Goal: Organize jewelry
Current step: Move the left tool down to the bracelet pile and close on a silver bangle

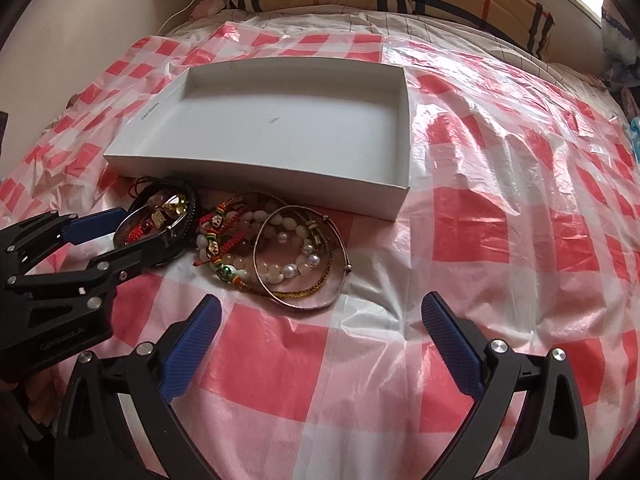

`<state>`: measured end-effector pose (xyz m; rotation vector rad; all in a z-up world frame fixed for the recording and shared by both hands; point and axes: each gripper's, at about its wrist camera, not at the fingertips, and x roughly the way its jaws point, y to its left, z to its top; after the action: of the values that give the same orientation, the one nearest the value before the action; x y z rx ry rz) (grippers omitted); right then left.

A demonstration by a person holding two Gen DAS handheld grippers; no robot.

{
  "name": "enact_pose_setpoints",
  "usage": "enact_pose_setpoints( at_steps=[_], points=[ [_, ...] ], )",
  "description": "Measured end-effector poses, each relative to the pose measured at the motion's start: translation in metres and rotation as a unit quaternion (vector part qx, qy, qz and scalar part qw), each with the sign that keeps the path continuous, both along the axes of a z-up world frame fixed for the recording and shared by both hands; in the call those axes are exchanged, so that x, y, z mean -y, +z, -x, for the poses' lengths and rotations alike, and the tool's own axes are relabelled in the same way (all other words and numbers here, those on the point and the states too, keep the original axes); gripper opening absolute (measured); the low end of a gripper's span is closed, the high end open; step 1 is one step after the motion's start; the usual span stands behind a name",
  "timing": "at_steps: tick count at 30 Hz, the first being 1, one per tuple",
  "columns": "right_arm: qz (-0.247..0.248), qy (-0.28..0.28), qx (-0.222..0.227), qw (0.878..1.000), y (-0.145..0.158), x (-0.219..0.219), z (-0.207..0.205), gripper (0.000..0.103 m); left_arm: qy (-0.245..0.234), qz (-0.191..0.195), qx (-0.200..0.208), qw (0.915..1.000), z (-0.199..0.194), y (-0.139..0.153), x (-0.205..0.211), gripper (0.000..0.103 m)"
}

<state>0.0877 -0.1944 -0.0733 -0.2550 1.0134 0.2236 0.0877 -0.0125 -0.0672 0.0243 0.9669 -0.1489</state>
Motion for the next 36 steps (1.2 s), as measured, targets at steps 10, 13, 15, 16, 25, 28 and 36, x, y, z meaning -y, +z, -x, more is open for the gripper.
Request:
enact_pose_setpoints(
  at_steps=[10, 13, 15, 16, 25, 28, 36],
  points=[
    [-0.051, 0.021, -0.035, 0.998, -0.022, -0.003, -0.037, 0.096, -0.022, 0.043, -0.018, 0.9987, 0.013, 0.014, -0.03, 0.053],
    [-0.059, 0.031, -0.035, 0.997, -0.024, -0.007, -0.038, 0.091, -0.037, 0.048, -0.017, 0.998, 0.018, 0.018, -0.032, 0.053],
    [-0.067, 0.039, -0.034, 0.996, -0.023, -0.009, -0.037, 0.079, -0.045, 0.046, -0.018, 0.9977, 0.02, 0.019, -0.033, 0.053],
    [-0.073, 0.04, -0.036, 0.996, -0.023, -0.009, -0.037, 0.072, -0.047, 0.043, -0.02, 0.9978, 0.021, 0.018, -0.033, 0.053],
    [-0.098, 0.033, -0.039, 0.994, -0.018, -0.005, -0.028, 0.056, -0.077, 0.037, -0.046, 0.9953, 0.024, 0.008, -0.036, 0.054],
    [-0.098, 0.035, -0.041, 0.994, -0.017, -0.006, -0.026, 0.067, -0.076, 0.029, -0.049, 0.9955, 0.024, 0.004, -0.034, 0.058],
    [-0.095, 0.047, -0.04, 0.994, -0.02, -0.013, -0.024, 0.076, -0.061, 0.013, -0.035, 0.9974, 0.02, 0.002, -0.031, 0.067]
  ],
)
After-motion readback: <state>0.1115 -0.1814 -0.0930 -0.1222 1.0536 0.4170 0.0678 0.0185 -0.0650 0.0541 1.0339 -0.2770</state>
